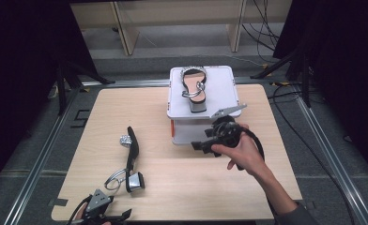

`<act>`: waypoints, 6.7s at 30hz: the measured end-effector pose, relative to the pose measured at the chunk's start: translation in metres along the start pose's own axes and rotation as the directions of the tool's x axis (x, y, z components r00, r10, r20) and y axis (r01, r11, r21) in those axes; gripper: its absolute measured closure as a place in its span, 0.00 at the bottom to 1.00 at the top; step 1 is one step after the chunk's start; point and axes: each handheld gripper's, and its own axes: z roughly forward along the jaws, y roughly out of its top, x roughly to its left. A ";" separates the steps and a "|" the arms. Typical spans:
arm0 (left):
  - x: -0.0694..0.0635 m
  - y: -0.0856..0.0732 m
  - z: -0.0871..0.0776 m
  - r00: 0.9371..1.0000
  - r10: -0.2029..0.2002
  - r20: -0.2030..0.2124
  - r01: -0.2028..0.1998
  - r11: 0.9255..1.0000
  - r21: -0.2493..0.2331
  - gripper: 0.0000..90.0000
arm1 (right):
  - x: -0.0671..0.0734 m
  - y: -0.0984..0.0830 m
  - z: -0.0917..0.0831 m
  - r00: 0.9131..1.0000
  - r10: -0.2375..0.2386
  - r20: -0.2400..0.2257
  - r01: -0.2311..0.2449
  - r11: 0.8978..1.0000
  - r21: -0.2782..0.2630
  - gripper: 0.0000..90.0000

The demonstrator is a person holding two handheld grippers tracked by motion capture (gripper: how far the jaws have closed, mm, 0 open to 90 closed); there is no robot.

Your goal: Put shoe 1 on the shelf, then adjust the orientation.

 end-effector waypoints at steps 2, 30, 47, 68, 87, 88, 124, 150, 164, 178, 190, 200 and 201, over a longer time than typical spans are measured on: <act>0.000 0.000 0.000 1.000 -0.002 -0.001 0.002 1.000 0.002 0.17 | 0.000 -0.010 0.010 1.000 -0.008 -0.004 0.008 1.000 0.008 0.30; 0.001 0.002 -0.002 1.000 -0.010 -0.024 0.010 1.000 -0.010 0.17 | 0.056 -0.047 0.133 0.982 -0.116 -0.149 0.138 0.979 0.152 0.32; 0.006 0.030 0.013 0.990 -0.136 0.032 0.139 0.983 -0.121 0.28 | 0.027 -0.058 0.101 0.994 -0.052 -0.095 0.063 0.991 0.120 0.32; 0.013 0.074 0.027 0.992 -0.123 0.024 0.125 0.960 -0.251 0.72 | 0.012 -0.070 0.085 0.997 0.003 -0.081 0.006 0.994 0.109 0.32; -0.021 0.099 0.065 0.998 -0.007 0.061 0.019 0.978 -0.208 0.97 | -0.001 -0.075 0.078 0.997 0.034 -0.073 -0.027 0.995 0.100 0.32; -0.021 0.099 0.065 0.998 -0.007 0.061 0.019 0.978 -0.208 0.97 | -0.001 -0.075 0.077 0.996 0.047 -0.070 -0.039 0.994 0.102 0.32; -0.025 0.031 0.015 0.997 0.070 -0.024 -0.071 0.997 -0.010 0.29 | 0.044 -0.033 0.151 0.987 -0.134 -0.085 0.142 0.985 0.095 0.67; -0.016 0.027 0.019 0.998 0.049 -0.028 -0.049 0.999 -0.001 0.29 | -0.018 -0.066 0.065 0.984 -0.144 -0.108 0.155 0.982 0.105 0.91; -0.017 0.027 0.020 0.998 0.060 -0.036 -0.060 0.998 -0.008 0.30 | -0.030 -0.071 0.047 0.991 -0.125 -0.043 0.130 0.979 0.160 0.84; -0.018 0.027 0.021 0.997 0.075 -0.022 -0.076 0.997 -0.017 0.30 | -0.010 -0.026 0.012 0.997 -0.069 0.029 0.068 0.997 0.020 0.44; -0.018 0.028 0.019 0.996 0.084 -0.024 -0.084 0.996 -0.018 0.29 | 0.013 0.007 0.089 0.995 -0.086 0.053 0.077 0.986 0.150 0.39; -0.018 0.027 0.018 0.997 0.078 -0.028 -0.079 0.997 -0.024 0.29 | 0.018 -0.012 0.117 0.990 -0.133 0.053 0.116 0.963 0.243 0.40; -0.018 0.027 0.018 0.997 0.076 -0.019 -0.077 0.997 -0.031 0.29 | 0.018 -0.016 0.118 0.991 -0.125 0.055 0.108 0.963 0.247 0.40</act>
